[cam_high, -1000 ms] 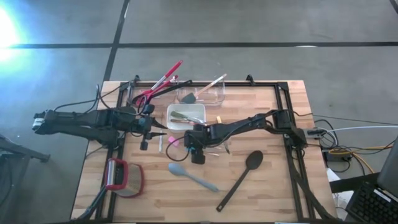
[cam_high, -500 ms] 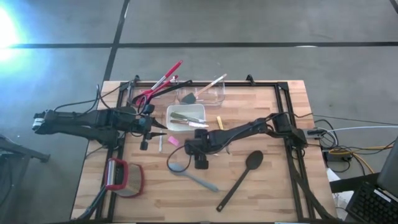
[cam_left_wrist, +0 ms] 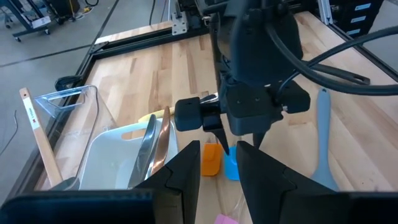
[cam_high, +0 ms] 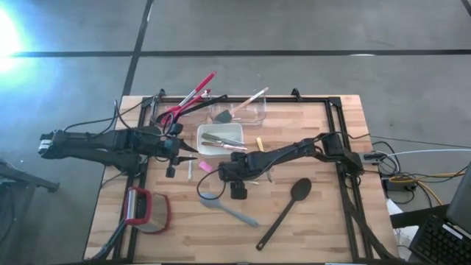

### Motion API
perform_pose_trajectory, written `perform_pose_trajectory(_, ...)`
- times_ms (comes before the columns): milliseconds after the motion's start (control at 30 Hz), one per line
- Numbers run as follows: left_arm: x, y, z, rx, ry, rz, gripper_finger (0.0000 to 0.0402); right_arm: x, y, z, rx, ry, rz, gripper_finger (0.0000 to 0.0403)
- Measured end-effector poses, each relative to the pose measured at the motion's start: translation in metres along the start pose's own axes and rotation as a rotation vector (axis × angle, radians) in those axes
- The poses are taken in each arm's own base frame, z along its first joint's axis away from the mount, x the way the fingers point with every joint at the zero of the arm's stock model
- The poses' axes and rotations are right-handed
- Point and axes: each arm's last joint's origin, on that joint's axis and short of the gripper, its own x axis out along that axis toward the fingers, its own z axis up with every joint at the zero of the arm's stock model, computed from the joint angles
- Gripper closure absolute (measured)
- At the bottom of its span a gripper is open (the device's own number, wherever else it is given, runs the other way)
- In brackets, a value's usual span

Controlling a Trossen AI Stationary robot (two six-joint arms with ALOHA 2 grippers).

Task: Pick & Place Kitchen Items
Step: Put the blue spatula into the right transparent bin

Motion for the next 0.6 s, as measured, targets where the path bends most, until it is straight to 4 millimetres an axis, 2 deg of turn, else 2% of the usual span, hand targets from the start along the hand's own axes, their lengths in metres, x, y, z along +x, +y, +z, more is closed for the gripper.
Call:
perform_pose_trajectory(233, 0.0, 0.0001, 0.0, 0.0, 0.0, 0.0, 0.0293, 0.0027, -0.004, -0.0005, 0.024, -0.009, 0.009, 0.0212)
perform_pose_trajectory(600, 0.0, 0.0, 0.0, 0.001, 0.0, 0.0, 0.0293, 0.0029, 0.0013, -0.0081, 0.083, 0.063, 0.211, 0.0237)
